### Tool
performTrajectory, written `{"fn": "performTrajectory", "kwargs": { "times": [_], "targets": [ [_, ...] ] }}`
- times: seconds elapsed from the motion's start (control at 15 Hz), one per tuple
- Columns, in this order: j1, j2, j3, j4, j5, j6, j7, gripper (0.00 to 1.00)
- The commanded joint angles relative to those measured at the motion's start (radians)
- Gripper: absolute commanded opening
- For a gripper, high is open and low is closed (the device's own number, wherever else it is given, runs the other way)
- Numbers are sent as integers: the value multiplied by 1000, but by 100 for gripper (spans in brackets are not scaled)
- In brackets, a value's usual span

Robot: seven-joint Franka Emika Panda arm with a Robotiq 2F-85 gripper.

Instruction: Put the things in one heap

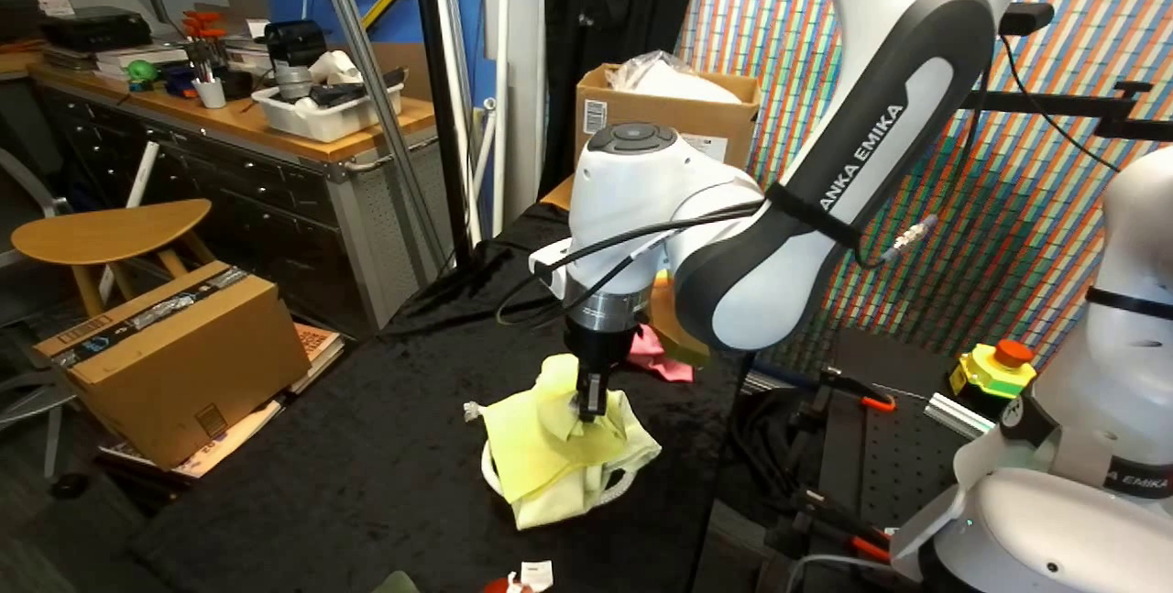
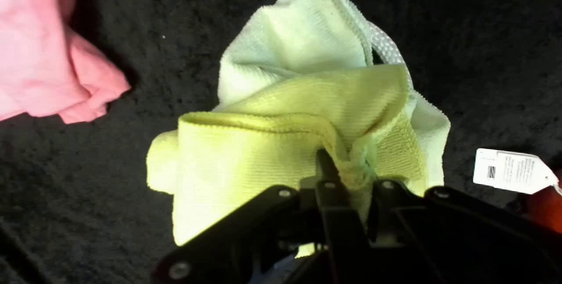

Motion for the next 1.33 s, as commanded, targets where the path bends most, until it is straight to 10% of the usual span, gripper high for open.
{"fn": "performTrajectory", "kwargs": {
  "times": [0.0, 0.13, 0.8, 1.27],
  "targets": [
    [38, 85, -10, 82, -19, 6, 25, 10],
    [50, 103, -17, 98, -19, 4, 21, 37],
    [52, 38, -6, 78, -20, -23, -17, 98],
    [88, 36, 59, 136, -28, -101, -41, 100]
  ]
}}
